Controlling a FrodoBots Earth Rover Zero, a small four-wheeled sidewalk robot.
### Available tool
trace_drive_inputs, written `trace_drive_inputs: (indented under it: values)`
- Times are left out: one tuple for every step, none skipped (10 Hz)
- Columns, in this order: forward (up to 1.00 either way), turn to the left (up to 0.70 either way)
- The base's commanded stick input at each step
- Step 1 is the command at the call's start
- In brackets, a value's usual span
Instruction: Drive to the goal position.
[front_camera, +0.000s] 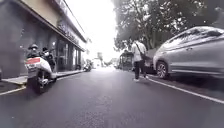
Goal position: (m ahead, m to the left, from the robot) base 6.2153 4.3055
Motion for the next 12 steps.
trace_drive_inputs:
  values:
    - [0.44,0.0]
    - [0.44,0.0]
    - [0.42,0.0]
    - [0.41,0.0]
    - [0.4,0.0]
    - [0.4,0.0]
    - [0.39,0.0]
    - [0.39,0.0]
    - [0.42,0.0]
    - [0.4,0.0]
    - [0.39,0.0]
    - [0.41,0.0]
